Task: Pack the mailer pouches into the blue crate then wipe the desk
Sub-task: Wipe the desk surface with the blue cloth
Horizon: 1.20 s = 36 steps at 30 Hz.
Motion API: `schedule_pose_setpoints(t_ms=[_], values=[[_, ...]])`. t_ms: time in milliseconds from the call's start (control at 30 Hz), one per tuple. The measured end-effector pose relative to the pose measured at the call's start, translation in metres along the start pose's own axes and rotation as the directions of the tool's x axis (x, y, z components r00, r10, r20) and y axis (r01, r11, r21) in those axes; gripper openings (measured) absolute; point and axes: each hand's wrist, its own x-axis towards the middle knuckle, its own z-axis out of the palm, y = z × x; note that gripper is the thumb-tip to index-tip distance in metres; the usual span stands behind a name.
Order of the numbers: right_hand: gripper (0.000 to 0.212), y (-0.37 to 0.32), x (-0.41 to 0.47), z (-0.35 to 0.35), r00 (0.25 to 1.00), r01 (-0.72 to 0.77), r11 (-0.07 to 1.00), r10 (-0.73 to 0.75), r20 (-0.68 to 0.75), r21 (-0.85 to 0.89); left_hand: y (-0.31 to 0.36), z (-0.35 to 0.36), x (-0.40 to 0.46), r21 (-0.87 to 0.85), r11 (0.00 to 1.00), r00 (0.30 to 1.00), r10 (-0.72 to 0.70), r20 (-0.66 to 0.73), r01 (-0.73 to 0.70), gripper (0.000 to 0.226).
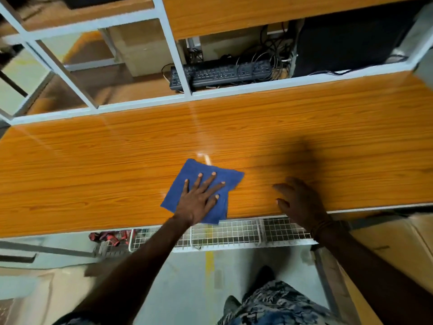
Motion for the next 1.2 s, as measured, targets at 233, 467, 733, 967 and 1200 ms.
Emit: schedule_pose_setpoints(t_ms=[233,467,733,967,1200], values=[[0.052,-0.001,-0.006,-0.002,0.996,-0.04,0.999,0.04,0.076,-0.001,0.083,-0.011,0.086,-0.207,0.895,0.919,-0.391,0.058,0.394,0.052],[0.057,0.005,-0.006,-0.007,0.986,-0.055,0.998,0.052,0.156,0.014,0.12,0.013,0.038,-0.056,0.998,1.0,0.006,0.004,-0.005,0.054],[0.058,0.011,-0.011,-0.01,0.993,0.006,1.0,-0.003,0.121,-0.026,0.074,0.004,0.048,-0.025,0.997,0.998,-0.067,0.017,0.068,0.052],[0.065,0.031,-0.003,-0.018,0.972,0.132,0.991,-0.121,0.199,-0.039,0.109,-0.011,0.136,-0.141,0.915,0.926,-0.375,0.044,0.378,0.053],[0.039,0.052,-0.005,-0.016,0.976,0.194,0.943,-0.214,0.048,0.27,0.178,0.002,0.154,-0.091,0.988,0.992,-0.123,0.034,0.126,0.052]])
